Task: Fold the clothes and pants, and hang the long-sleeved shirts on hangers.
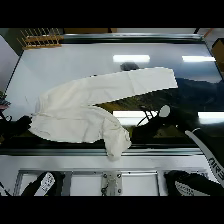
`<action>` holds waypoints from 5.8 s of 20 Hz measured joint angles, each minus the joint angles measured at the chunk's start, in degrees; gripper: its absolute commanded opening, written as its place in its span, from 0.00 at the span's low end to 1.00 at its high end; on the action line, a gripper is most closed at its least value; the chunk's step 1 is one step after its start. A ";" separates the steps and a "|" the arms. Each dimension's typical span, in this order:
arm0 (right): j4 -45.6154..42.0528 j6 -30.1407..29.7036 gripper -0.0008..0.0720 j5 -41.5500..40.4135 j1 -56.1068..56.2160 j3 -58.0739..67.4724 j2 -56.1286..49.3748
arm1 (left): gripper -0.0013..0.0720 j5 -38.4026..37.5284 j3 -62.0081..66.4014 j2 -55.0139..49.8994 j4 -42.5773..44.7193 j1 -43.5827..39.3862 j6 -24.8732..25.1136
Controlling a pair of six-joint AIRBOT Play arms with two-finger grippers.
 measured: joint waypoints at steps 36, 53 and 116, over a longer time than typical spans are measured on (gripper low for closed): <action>-21.33 15.98 0.99 -10.49 -31.28 17.22 8.55 | 0.04 1.75 -0.33 1.09 -0.15 0.02 0.00; -12.61 22.80 0.99 -12.98 -54.58 -14.47 15.56 | 0.04 1.68 -0.33 1.09 -0.24 0.02 -0.02; -3.72 4.11 0.99 -12.85 -56.63 -1.62 -1.68 | 0.04 1.68 -0.35 1.11 -0.22 0.02 -0.04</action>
